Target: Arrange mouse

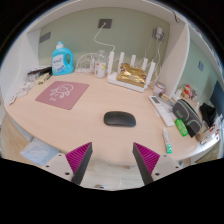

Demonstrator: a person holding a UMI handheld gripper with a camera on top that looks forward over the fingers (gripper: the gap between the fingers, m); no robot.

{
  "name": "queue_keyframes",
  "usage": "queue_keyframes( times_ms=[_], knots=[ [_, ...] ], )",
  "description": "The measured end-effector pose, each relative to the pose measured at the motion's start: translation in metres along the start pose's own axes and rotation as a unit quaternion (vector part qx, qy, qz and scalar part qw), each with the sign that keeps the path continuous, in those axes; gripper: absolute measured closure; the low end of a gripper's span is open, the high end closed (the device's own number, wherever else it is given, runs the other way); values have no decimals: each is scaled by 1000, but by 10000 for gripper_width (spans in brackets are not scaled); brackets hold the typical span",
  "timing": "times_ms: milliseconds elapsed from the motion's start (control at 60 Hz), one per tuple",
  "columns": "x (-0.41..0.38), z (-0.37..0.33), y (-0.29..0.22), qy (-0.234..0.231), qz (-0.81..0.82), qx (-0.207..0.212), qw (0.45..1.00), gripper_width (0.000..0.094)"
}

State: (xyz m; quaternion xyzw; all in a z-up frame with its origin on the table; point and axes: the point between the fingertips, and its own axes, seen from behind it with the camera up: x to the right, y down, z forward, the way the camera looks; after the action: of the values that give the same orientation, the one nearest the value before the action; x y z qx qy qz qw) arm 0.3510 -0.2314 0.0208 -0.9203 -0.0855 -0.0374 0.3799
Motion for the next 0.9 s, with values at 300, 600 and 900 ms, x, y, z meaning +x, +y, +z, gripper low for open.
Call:
queue_keyframes(
  times_ms=[300, 600, 900],
  knots=[
    [55, 80, -28, -14, 0, 44, 999, 97],
    [61, 132, -81, -37, -11, 65, 997, 93],
    [57, 172, -116, -50, 18, 76, 996, 245]
  ],
)
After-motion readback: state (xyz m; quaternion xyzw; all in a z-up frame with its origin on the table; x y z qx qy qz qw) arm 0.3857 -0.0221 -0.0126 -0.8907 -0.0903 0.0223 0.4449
